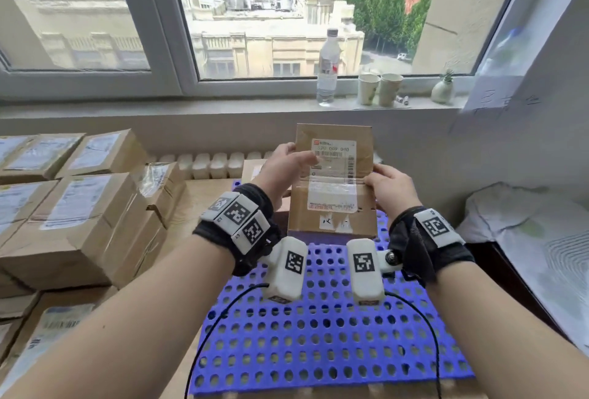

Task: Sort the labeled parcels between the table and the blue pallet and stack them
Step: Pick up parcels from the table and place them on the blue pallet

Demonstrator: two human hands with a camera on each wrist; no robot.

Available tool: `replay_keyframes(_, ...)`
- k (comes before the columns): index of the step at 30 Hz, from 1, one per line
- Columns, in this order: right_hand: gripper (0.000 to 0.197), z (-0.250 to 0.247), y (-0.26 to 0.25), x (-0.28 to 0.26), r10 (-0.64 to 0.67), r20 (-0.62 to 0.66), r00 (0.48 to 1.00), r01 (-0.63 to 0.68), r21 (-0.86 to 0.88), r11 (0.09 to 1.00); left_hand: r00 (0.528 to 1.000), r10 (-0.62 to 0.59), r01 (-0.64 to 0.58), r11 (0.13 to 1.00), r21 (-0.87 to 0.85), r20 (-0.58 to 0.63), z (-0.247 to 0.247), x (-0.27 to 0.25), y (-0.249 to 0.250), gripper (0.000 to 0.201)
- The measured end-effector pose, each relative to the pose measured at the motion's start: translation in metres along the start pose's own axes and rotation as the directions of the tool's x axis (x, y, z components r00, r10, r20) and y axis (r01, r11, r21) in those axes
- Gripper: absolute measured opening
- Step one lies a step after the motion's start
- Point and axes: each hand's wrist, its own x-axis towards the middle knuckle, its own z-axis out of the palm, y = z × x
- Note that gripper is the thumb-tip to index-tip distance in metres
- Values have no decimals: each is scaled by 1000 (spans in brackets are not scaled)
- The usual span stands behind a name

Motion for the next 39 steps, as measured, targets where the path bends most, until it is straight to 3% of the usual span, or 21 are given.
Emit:
replay_keyframes(2,39,1,-1,22,1,-24,1000,-2,-18,1000,999,-32,33,999,-23,25,2,26,-2,84)
replay_keyframes(5,36,4,-3,53,3,-51,999,-5,-47,999,996,-64,69,995,-75,60,5,60,-4,37)
replay_keyframes(7,36,8,0,71,23,-63,998,-27,-77,997,994,-80,86,994,-71,77,8,80,-6,23)
replay_keyframes(16,47,35,34,118,189,17,982,-181,-221,958,974,-211,214,976,-30,79,17,145,-43,33)
replay_keyframes(25,52,45,52,149,237,-4,971,-224,-348,910,957,-283,271,952,141,70,17,185,-70,50)
replay_keyframes(28,51,50,58,157,243,-8,970,-230,-354,907,960,-271,253,947,195,70,13,191,-75,38)
replay_keyframes(31,52,56,61,161,257,-6,966,-244,-337,909,983,-181,178,965,195,-5,5,196,-75,7)
replay_keyframes(32,51,58,62,163,259,-6,966,-245,-344,906,989,-140,147,970,192,-47,1,197,-74,9)
replay_keyframes(35,47,63,62,164,252,-1,968,-236,-348,907,976,-56,106,967,233,-211,-18,203,-74,44)
replay_keyframes(39,48,69,63,165,217,7,976,-201,-344,917,904,-69,201,939,278,-422,-52,209,-85,68)
